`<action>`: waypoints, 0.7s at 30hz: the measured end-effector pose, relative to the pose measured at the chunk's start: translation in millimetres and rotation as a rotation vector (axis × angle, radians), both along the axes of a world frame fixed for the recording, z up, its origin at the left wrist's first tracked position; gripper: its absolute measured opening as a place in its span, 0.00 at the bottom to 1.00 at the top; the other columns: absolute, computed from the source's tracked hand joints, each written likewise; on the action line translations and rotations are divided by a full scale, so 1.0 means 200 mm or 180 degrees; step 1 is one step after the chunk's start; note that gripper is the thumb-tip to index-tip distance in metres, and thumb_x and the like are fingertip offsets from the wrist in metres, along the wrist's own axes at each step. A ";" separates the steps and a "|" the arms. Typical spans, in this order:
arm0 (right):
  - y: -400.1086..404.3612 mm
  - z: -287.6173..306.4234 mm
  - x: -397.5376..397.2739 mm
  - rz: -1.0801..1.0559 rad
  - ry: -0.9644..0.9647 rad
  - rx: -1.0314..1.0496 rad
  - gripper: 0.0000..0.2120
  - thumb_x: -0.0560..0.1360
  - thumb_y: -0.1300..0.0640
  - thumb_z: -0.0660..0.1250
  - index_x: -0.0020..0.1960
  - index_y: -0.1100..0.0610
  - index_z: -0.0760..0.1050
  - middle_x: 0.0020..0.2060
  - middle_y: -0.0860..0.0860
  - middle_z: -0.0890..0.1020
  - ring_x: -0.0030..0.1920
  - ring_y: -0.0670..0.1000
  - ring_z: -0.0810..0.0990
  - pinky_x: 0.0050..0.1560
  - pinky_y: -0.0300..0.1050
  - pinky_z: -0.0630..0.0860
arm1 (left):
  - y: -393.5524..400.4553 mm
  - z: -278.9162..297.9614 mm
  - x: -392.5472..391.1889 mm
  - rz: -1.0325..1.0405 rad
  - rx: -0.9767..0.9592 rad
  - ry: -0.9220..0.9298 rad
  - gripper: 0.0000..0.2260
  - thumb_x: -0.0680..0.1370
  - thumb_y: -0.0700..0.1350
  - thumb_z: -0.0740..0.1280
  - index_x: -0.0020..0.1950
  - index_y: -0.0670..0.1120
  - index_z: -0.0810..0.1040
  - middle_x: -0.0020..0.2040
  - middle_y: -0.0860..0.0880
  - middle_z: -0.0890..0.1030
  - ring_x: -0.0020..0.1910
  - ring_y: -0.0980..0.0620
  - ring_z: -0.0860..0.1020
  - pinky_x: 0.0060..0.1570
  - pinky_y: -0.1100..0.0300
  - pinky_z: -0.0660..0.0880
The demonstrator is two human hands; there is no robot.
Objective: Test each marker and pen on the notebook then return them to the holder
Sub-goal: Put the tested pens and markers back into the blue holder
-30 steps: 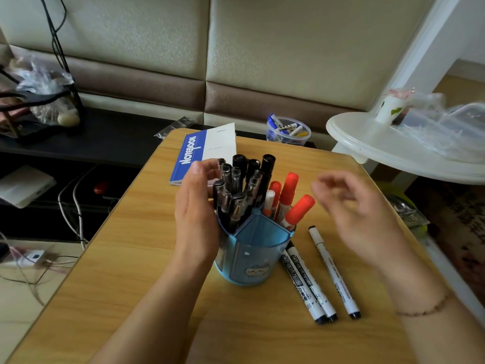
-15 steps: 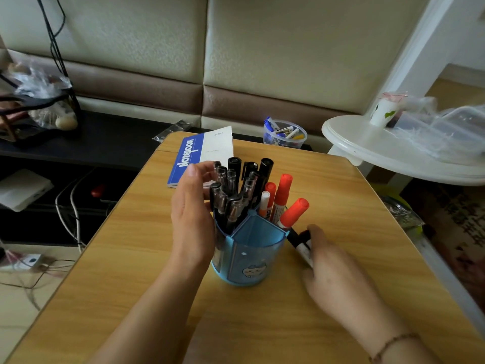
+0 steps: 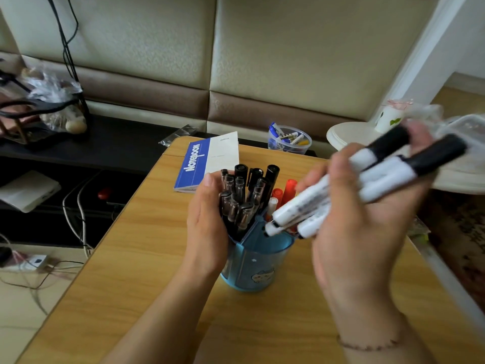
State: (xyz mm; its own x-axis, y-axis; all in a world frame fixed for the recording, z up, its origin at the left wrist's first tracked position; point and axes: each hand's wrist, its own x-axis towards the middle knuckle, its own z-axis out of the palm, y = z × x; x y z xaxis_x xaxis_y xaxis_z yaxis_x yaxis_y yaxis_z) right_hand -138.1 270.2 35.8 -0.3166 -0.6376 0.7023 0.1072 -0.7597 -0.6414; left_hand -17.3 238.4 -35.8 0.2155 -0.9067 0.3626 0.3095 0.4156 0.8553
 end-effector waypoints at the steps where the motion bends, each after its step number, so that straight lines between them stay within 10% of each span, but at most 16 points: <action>1: 0.00 -0.02 0.03 -0.0086 0.0277 -0.0018 0.23 0.77 0.72 0.62 0.67 0.61 0.57 0.44 0.60 0.75 0.33 0.56 0.77 0.38 0.50 0.79 | 0.00 0.00 0.00 0.0007 -0.0007 0.0005 0.23 0.78 0.62 0.53 0.51 0.50 0.82 0.53 0.40 0.82 0.56 0.36 0.79 0.59 0.34 0.72; 13: -0.03 -0.07 0.14 -0.0591 0.0832 0.0014 0.17 0.72 0.69 0.72 0.51 0.58 0.67 0.43 0.59 0.74 0.42 0.56 0.76 0.48 0.49 0.76 | 0.01 0.01 -0.01 0.0008 0.0068 0.0136 0.21 0.79 0.60 0.53 0.49 0.54 0.84 0.51 0.44 0.84 0.54 0.41 0.81 0.56 0.42 0.76; 21: 0.03 -0.23 0.02 -0.0983 0.1488 0.0298 0.35 0.71 0.34 0.64 0.67 0.54 0.59 0.63 0.51 0.68 0.65 0.54 0.70 0.62 0.60 0.69 | 0.02 0.00 0.01 0.0165 -0.0043 -0.0169 0.26 0.80 0.60 0.50 0.53 0.41 0.79 0.50 0.39 0.81 0.52 0.38 0.79 0.53 0.35 0.75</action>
